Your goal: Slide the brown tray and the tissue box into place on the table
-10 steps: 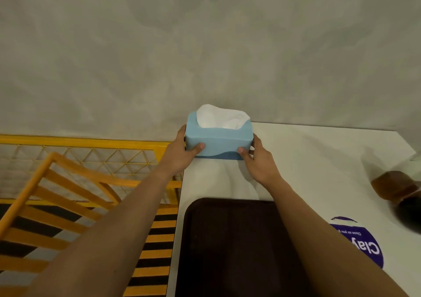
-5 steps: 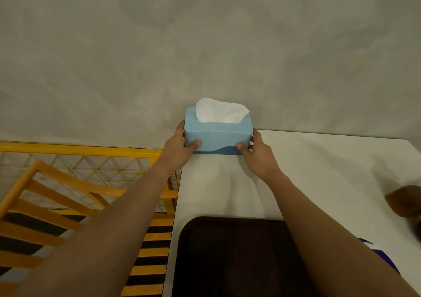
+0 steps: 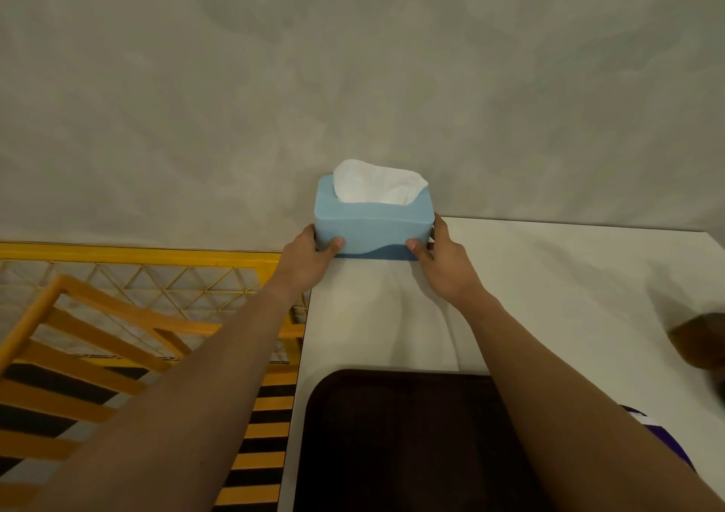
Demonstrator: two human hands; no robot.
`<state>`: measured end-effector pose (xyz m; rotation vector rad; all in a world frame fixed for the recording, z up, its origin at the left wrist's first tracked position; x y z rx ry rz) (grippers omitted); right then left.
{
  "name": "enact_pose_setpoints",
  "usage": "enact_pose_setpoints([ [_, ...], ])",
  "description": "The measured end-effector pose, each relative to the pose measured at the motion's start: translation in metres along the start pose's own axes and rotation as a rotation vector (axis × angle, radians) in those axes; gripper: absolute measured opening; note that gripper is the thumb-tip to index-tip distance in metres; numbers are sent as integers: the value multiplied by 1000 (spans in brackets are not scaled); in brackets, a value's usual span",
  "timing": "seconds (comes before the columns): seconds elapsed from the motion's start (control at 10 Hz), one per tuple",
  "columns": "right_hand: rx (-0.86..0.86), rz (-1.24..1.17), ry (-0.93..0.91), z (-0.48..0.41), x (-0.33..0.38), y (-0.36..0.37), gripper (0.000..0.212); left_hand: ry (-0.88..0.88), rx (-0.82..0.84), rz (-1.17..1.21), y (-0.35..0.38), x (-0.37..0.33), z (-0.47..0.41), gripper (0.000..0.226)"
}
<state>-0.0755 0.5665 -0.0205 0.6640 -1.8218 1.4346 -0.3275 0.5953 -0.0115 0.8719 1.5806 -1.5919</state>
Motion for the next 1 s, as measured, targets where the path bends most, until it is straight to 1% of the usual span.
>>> enact_pose_setpoints([
  [0.5,-11,7,1,2,-2,-3,65,16,0,-64,3,-4,0,55],
  [0.8,-14,20,12,4,2,-5,67,-40,51,-48,-2,-9,-1,56],
  [0.9,-4,14,15,3,7,-8,67,-55,103,-4,-6,-12,1,62],
  [1.0,29,54,56,11,14,-19,75,-88,91,-46,-17,-19,11,86],
])
Point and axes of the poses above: each hand's wrist, its own z-axis away from the middle knuckle, its own y-axis out of the palm, x = y × z, the point moved 1 cm from there along -z, towards the middle knuckle, and after that the axes turned 8 degrees about -x, right-handed, at the moved point
